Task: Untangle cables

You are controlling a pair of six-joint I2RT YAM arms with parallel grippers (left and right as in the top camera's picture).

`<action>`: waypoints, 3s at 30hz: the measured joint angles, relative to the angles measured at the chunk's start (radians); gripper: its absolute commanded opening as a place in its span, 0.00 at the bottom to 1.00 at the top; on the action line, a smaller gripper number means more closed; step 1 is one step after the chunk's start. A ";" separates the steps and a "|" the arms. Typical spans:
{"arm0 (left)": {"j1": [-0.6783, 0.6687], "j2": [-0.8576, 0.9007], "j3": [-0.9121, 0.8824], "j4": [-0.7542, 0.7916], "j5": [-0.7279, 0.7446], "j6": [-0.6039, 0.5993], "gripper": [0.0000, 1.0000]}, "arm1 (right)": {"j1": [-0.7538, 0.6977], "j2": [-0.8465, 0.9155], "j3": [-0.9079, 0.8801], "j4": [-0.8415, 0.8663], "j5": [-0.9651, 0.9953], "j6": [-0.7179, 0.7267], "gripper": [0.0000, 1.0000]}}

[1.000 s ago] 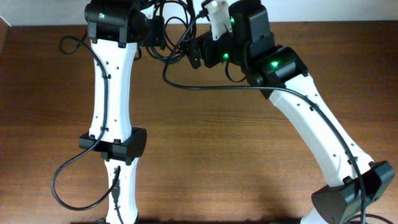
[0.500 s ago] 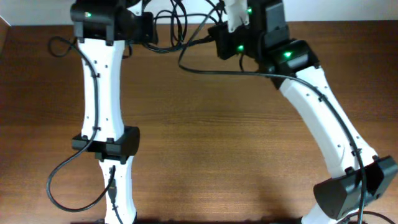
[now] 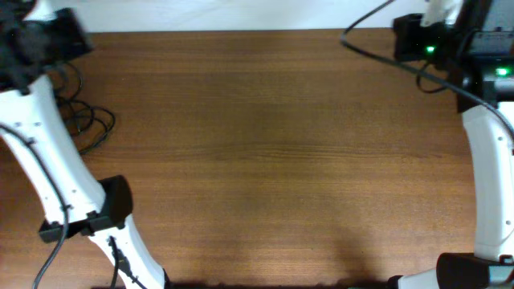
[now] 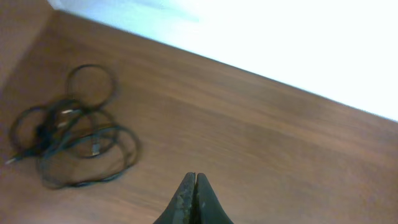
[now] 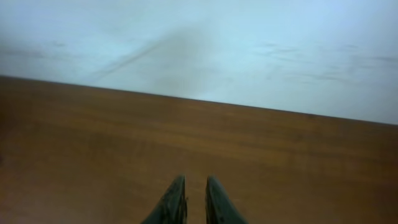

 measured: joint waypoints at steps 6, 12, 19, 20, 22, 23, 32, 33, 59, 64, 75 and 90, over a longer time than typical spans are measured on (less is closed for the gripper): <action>-0.019 0.002 -0.296 0.058 -0.212 -0.055 0.99 | 0.089 0.000 0.000 -0.077 0.012 -0.032 0.69; -0.042 0.008 -0.483 0.512 -0.375 -0.095 0.99 | 0.287 0.000 0.000 -0.091 0.163 -0.061 0.69; 0.008 -0.109 -0.598 0.619 -0.450 0.074 0.99 | 0.310 0.001 0.000 -0.134 0.200 -0.061 0.69; 0.053 -0.163 -0.700 0.703 -0.452 0.077 0.99 | 0.310 0.001 0.000 -0.133 0.207 -0.061 0.69; 0.117 -0.373 -1.090 0.856 -0.457 0.103 0.99 | 0.311 0.001 0.000 -0.125 0.225 -0.065 0.69; 0.124 -0.458 -1.239 0.927 -0.457 0.108 0.99 | 0.310 0.002 0.000 -0.121 0.227 -0.068 0.69; 0.123 -0.578 -1.649 0.971 -0.264 0.109 0.99 | 0.311 0.002 0.000 -0.157 0.233 -0.071 0.69; 0.123 -0.547 -1.653 0.974 -0.249 0.136 0.99 | 0.311 0.002 0.000 -0.163 0.233 -0.071 0.69; 0.086 0.142 -1.163 0.719 -0.069 0.286 0.99 | 0.360 0.029 0.001 -0.243 0.233 -0.087 0.69; 0.081 0.151 -1.163 0.710 -0.047 0.285 0.97 | 0.360 0.033 0.001 -0.243 0.233 -0.091 0.69; 0.038 0.214 -1.160 0.710 -0.037 0.285 0.00 | 0.360 0.034 0.001 -0.255 0.233 -0.097 0.68; -0.502 0.193 0.108 0.008 0.025 0.147 0.00 | 0.360 0.056 -0.037 -0.257 0.253 -0.109 0.68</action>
